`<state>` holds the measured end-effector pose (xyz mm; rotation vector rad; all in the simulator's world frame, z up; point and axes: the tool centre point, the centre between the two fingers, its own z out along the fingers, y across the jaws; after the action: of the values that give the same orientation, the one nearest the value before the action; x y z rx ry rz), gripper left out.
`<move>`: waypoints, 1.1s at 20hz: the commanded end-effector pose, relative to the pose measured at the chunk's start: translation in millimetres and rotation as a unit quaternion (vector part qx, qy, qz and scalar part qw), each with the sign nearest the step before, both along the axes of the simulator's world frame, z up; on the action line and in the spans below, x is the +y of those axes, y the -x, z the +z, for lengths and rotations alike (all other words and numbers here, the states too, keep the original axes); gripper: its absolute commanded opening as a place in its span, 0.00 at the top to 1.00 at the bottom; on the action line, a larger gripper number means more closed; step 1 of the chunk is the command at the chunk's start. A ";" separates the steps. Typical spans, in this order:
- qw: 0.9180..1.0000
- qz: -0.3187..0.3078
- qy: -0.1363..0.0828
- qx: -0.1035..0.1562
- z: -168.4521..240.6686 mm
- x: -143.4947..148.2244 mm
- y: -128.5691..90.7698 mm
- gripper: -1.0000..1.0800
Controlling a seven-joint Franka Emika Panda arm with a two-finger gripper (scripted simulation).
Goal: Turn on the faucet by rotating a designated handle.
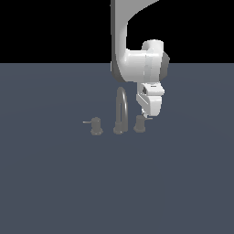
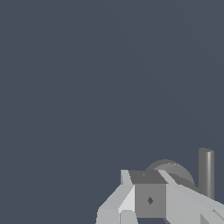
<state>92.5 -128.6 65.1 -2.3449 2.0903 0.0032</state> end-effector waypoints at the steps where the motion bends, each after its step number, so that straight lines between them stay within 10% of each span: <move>1: 1.000 -0.003 0.001 -0.001 -2.2 -0.8 -0.6 1.00; 22: 1.000 0.000 0.001 -0.004 -2.2 -14.6 36.8 1.00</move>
<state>65.7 -143.7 63.1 -2.3382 2.0811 -0.0278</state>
